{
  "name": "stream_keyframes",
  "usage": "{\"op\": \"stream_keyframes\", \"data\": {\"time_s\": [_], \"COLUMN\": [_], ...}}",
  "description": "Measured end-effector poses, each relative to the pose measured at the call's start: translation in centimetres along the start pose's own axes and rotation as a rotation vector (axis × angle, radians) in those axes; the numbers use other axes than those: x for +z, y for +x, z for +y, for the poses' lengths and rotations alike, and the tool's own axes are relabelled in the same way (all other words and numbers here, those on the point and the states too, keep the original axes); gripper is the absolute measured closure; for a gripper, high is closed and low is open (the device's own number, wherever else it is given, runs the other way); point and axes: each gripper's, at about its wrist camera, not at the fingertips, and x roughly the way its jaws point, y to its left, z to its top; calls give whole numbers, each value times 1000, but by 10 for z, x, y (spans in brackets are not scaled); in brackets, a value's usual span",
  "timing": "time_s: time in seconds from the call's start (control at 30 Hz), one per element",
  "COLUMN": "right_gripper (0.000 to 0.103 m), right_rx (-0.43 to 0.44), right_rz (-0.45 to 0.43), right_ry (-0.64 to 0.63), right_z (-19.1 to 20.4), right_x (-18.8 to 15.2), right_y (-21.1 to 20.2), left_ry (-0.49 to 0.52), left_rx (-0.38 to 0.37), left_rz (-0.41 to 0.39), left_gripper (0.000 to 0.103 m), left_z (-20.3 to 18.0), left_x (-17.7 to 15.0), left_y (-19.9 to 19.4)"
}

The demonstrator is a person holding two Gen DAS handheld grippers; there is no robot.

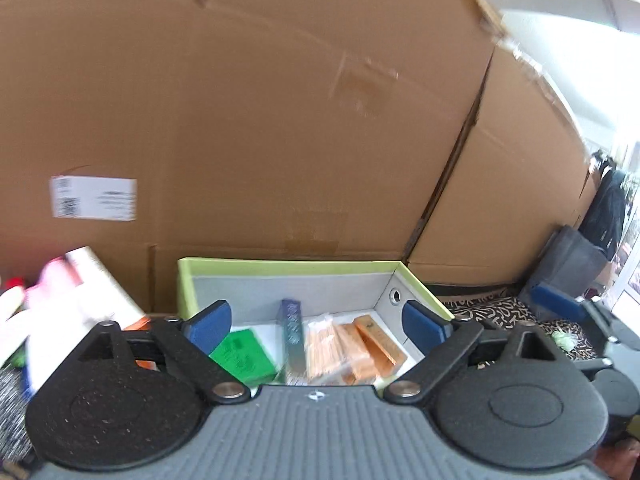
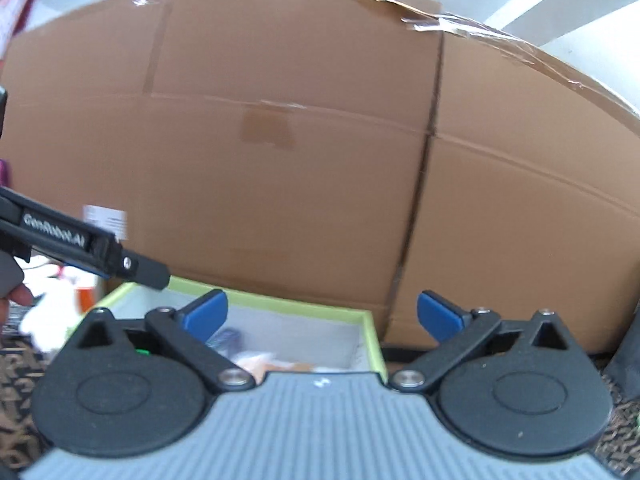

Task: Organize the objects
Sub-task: 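Move both tools back over the pile of items, then grasp the pink-cuffed white glove with the left tool while the right tool grasps the steel wool scrubber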

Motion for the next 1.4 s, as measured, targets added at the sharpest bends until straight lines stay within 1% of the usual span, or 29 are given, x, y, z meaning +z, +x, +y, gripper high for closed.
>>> {"op": "stream_keyframes", "data": {"time_s": [0.1, 0.17, 0.33, 0.47, 0.53, 0.63, 0.77, 0.87, 0.93, 1.0, 1.07, 1.1, 1.13, 1.17, 1.2, 1.23, 1.27, 1.3, 1.37, 1.4], "right_gripper": [0, 0, 0, 0, 0, 0, 0, 0, 0, 0, 0, 0, 1, 4, 9, 13, 20, 23, 26, 29], "right_rx": [53, 87, 193, 276, 308, 351, 397, 413, 428, 445, 447, 448, 450, 451, 452, 455, 461, 465, 475, 480], "right_rz": [14, 23, 100, 151, 180, 211, 219, 220, 221, 231, 245, 255, 258, 259, 264, 269, 274, 279, 284, 285], "right_ry": [22, 36, 69, 71, 62, 45, 4, -5, 7, 18, 19, 17, 15, 13, 10, 2, -8, -16, -40, -53], "right_z": [23, 36, 78, 115, 129, 151, 177, 193, 203, 212, 223, 228, 233, 237, 241, 246, 251, 256, 265, 271], "right_x": [-9, -17, -36, -54, -58, -60, -56, -51, -49, -49, -48, -47, -46, -45, -43, -42, -41, -40, -38, -36], "right_y": [-30, -37, -37, -39, -33, -28, -28, -23, -24, -23, -19, -17, -14, -11, -7, -2, 4, 11, 26, 34], "left_ry": [-12, -17, -20, -100, -134, -146, -97, -49, -33, -33, -30, -28, -32, -42, -56, -63, -59, -49, -42, -45], "left_rx": [26, 60, 162, 229, 279, 339, 438, 496, 549, 552, 555, 551, 537, 504, 476, 457, 443, 429, 414, 410], "left_rz": [-41, -53, -47, -24, -11, -9, -41, -57, -55, -48, -29, -11, 10, 36, 55, 56, 49, 45, 42, 49], "left_gripper": [5, 5, 5, 5, 5, 5, 5, 5, 6, 6, 14, 30, 52, 64, 79, 83, 86, 88, 88, 88], "left_z": [11, 21, 44, 76, 93, 116, 145, 170, 186, 201, 211, 215, 217, 219, 220, 218, 215, 210, 200, 197], "left_x": [-18, -32, -64, -78, -83, -84, -78, -69, -64, -59, -56, -55, -55, -55, -55, -56, -58, -59, -63, -65], "left_y": [-29, -45, -71, -90, -97, -107, -114, -109, -101, -93, -84, -80, -77, -75, -76, -79, -84, -90, -107, -117]}}
